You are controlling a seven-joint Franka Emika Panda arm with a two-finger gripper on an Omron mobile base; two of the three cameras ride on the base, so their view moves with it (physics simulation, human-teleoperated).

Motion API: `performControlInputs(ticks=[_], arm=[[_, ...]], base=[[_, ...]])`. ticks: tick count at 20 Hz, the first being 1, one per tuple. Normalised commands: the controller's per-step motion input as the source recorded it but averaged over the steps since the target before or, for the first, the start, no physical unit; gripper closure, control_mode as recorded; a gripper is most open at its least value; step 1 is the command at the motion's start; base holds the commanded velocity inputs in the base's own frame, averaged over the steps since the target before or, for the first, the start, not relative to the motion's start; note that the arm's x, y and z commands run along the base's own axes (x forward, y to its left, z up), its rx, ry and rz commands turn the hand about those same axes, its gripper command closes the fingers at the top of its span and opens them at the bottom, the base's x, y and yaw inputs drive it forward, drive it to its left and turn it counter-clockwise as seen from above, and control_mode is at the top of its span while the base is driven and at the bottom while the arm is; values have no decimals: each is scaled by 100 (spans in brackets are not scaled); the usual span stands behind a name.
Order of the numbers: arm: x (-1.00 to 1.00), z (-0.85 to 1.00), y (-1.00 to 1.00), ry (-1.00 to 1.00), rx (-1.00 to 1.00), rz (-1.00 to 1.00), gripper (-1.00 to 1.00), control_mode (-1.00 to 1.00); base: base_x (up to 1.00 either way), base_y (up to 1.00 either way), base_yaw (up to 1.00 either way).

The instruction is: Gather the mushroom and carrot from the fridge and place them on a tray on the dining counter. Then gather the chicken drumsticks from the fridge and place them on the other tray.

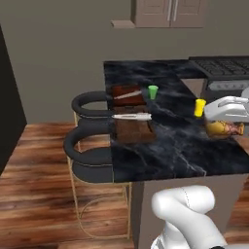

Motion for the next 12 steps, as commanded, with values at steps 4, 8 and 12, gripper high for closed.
performControlInputs(ticks=[4, 8, 12], arm=[[0, 0, 0, 0, 0, 0, 100, 100], [0, 0, 0, 0, 0, 0, 100, 100], [0, 0, 0, 0, 0, 0, 100, 100]], base=[[50, 100, -38], [52, 98, -41], [50, 95, -42]])
